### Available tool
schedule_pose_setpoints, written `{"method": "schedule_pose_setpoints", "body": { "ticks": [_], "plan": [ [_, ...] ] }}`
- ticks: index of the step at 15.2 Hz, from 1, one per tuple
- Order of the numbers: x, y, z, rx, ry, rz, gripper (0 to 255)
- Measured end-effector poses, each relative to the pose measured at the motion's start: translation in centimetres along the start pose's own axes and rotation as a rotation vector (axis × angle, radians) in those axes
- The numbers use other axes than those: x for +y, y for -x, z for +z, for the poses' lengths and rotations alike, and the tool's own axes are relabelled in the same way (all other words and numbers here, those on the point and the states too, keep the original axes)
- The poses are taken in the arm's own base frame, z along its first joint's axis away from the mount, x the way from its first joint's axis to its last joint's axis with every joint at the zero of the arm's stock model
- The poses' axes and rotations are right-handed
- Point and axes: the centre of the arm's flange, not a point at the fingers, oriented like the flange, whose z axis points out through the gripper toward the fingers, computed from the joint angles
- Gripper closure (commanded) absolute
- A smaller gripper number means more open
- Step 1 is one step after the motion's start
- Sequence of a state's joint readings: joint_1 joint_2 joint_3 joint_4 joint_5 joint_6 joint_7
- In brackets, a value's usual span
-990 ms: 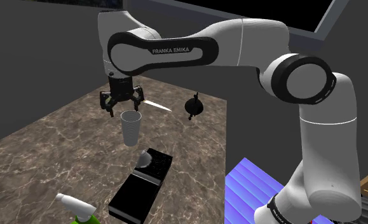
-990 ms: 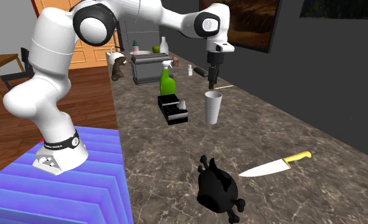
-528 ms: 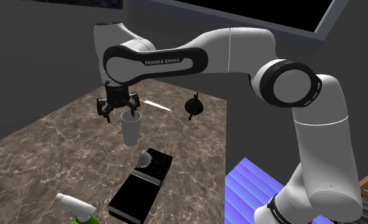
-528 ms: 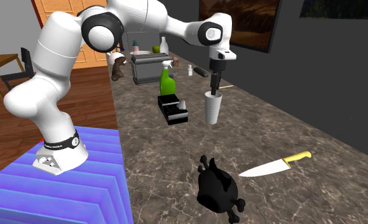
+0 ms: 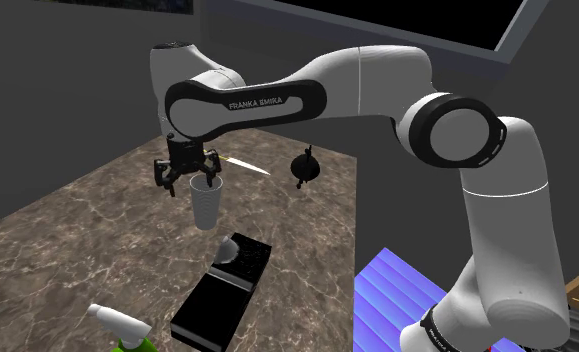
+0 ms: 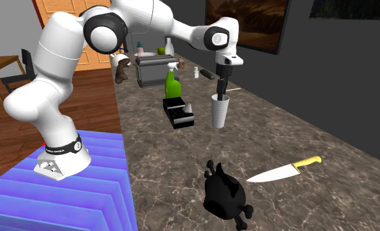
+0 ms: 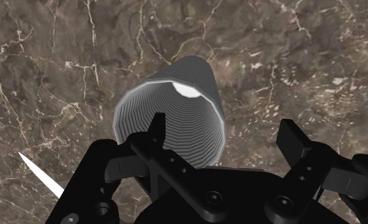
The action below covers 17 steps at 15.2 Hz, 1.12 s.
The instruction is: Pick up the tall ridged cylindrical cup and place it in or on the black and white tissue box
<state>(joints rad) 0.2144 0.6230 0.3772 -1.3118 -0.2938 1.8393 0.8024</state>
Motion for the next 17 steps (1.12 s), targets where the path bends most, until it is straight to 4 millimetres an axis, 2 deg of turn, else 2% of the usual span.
{"method": "schedule_pose_setpoints", "body": {
  "ticks": [1,11,17],
  "plan": [
    [0.0,0.0,0.0,0.000,0.000,0.000,255],
    [0.0,0.0,0.0,0.000,0.000,0.000,255],
    [0.2,-0.1,-2.7,0.000,0.000,0.000,255]
  ]
}}
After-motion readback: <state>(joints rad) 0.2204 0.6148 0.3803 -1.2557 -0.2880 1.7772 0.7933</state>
